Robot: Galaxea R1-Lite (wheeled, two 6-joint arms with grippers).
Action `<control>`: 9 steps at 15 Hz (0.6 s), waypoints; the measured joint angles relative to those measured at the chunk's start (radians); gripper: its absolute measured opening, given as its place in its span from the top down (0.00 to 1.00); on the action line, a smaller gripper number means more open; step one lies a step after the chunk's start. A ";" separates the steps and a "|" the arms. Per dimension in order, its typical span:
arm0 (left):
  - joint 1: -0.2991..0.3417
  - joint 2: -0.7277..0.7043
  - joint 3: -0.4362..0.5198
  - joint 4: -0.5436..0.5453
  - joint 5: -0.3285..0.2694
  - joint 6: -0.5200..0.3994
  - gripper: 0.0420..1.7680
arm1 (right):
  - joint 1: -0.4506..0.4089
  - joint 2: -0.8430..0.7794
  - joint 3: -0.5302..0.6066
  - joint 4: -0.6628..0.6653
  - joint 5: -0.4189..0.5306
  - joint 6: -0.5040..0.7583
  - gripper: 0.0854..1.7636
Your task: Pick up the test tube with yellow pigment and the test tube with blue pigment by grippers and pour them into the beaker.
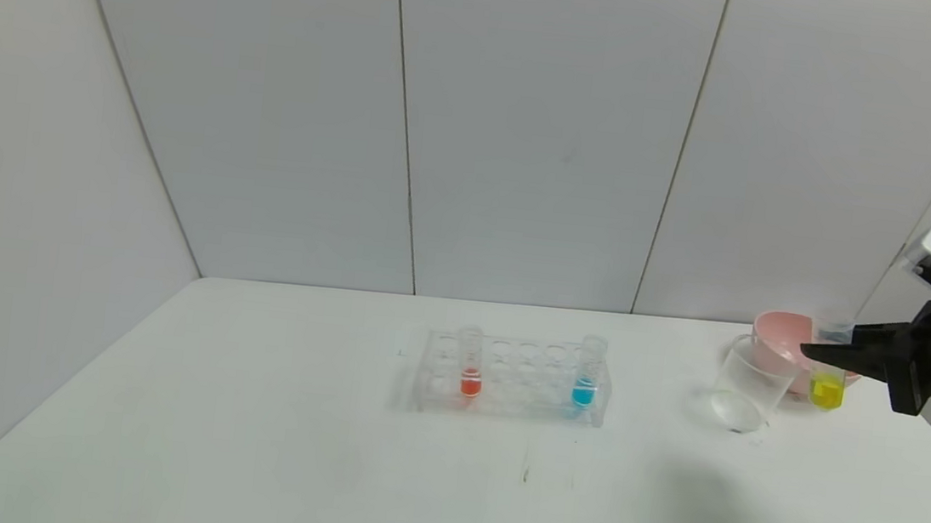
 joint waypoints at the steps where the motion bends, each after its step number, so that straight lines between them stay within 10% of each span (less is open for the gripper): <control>1: 0.000 0.000 0.000 0.000 0.000 0.000 0.00 | -0.014 0.023 -0.054 0.048 0.001 -0.022 0.75; 9: 0.000 0.000 0.000 0.000 0.000 0.000 0.00 | -0.096 0.220 -0.450 0.406 -0.001 -0.287 0.75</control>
